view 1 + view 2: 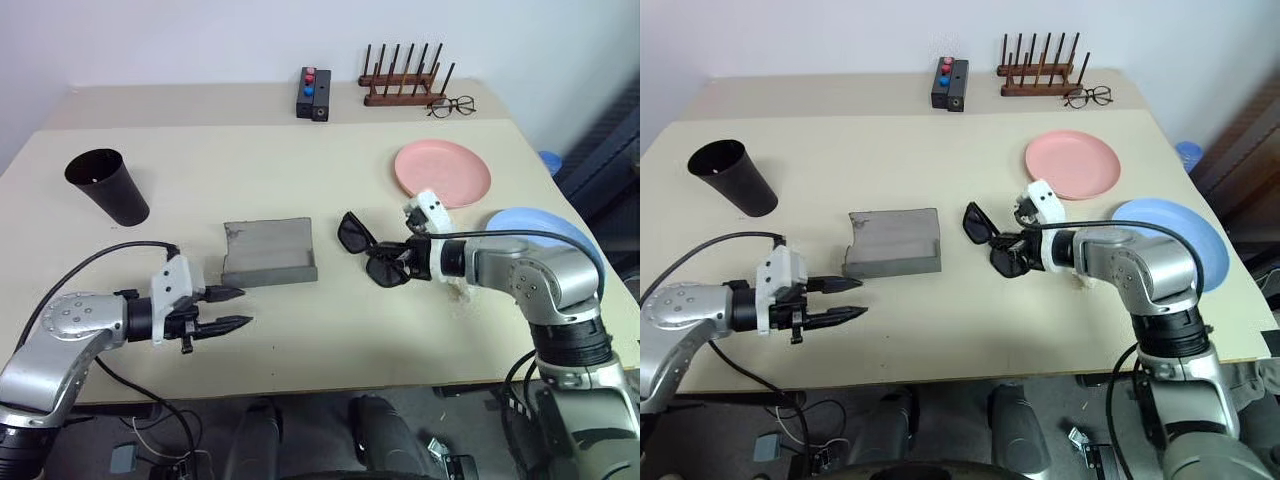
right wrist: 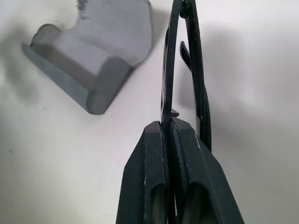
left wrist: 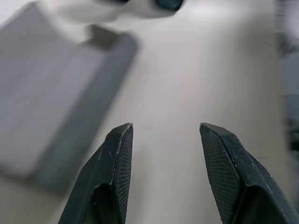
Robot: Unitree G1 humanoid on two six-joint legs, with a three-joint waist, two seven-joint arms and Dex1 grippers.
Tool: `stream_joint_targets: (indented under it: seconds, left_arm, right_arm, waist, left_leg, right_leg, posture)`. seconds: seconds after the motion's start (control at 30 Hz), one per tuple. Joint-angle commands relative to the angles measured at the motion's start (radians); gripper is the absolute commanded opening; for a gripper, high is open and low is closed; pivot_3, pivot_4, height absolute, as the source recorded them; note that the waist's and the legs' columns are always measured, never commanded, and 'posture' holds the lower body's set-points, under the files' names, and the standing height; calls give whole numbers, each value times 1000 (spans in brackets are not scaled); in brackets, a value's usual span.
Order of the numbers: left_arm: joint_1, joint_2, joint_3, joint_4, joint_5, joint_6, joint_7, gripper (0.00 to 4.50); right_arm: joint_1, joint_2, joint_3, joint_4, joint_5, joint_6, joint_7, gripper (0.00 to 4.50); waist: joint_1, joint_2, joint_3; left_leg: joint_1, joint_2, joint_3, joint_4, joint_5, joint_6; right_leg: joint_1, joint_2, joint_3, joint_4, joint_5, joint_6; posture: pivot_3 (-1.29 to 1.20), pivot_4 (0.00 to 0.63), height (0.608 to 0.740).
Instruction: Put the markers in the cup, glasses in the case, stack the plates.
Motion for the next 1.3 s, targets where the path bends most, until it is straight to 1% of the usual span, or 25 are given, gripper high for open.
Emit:
stream_joint_targets:
  seconds: [0.03,0.1,0.17,0.3,0.4,0.53,0.67,0.77,0.87,1.23,1.3]
  left_arm:
    - [16,3,69,23,0,-17,26,2321]
    - [20,4,92,59,11,-31,36,2321]
    - [24,8,111,98,21,-49,40,2321]
    - [33,14,131,145,30,-81,29,2321]
    - [36,24,136,178,38,-105,14,2321]
    - [32,31,135,171,31,-100,13,2321]
    - [26,3,159,121,-8,-87,31,2321]
    - [26,-35,190,95,-54,-98,45,2321]
    - [43,-55,205,67,-65,-100,56,2321]
    - [92,-50,213,25,-67,-98,62,2321]
    - [97,-52,208,28,-62,-104,60,2321]
  right_arm:
    - [-97,-16,74,-20,-50,-115,93,36]
    - [-158,5,124,21,-83,-172,141,36]
    - [-223,49,183,73,-119,-235,184,36]
    - [-324,143,266,192,-179,-340,267,36]
    - [-408,236,324,332,-235,-434,328,36]
    - [-490,337,365,538,-318,-557,384,36]
    - [-548,424,393,714,-375,-632,457,36]
    - [-557,457,398,774,-402,-638,506,36]
    - [-547,469,408,811,-440,-657,537,36]
    - [-555,482,403,865,-487,-611,655,36]
    - [-555,492,401,894,-500,-618,653,36]
  waist:
    - [-6,0,0]
    - [-9,0,0]
    - [-12,0,0]
    - [-18,0,0]
    - [-19,0,0]
    - [-18,0,0]
    - [-16,0,0]
    - [-17,0,0]
    - [-18,0,0]
    - [-19,0,0]
    - [-19,0,0]
  left_leg:
    - [0,0,0,-1,0,0]
    - [0,0,0,-1,0,0]
    - [0,0,0,-1,0,0]
    - [0,0,0,-2,0,0]
    - [0,0,0,-2,0,0]
    - [0,0,0,-2,0,0]
    - [-1,0,0,-2,0,0]
    - [-1,0,0,-3,0,0]
    - [0,0,0,-3,0,0]
    - [0,0,0,-3,0,0]
    - [0,0,0,-3,0,0]
  right_leg:
    - [0,0,0,0,0,0]
    - [0,0,0,0,0,0]
    - [0,0,0,0,0,0]
    - [-1,0,0,0,0,0]
    - [-1,0,0,0,0,0]
    - [-2,0,0,1,0,1]
    - [-1,0,0,1,0,1]
    - [-1,0,-1,2,2,4]
    - [-1,1,-1,2,2,4]
    - [-2,1,-1,2,2,4]
    - [-2,1,-1,2,2,4]
  posture:
    - [0,150,740]
    - [0,150,740]
    - [0,150,740]
    - [0,150,740]
    - [0,150,740]
    - [0,150,740]
    - [0,150,740]
    - [0,150,740]
    - [0,150,740]
    - [0,150,740]
    - [0,150,740]
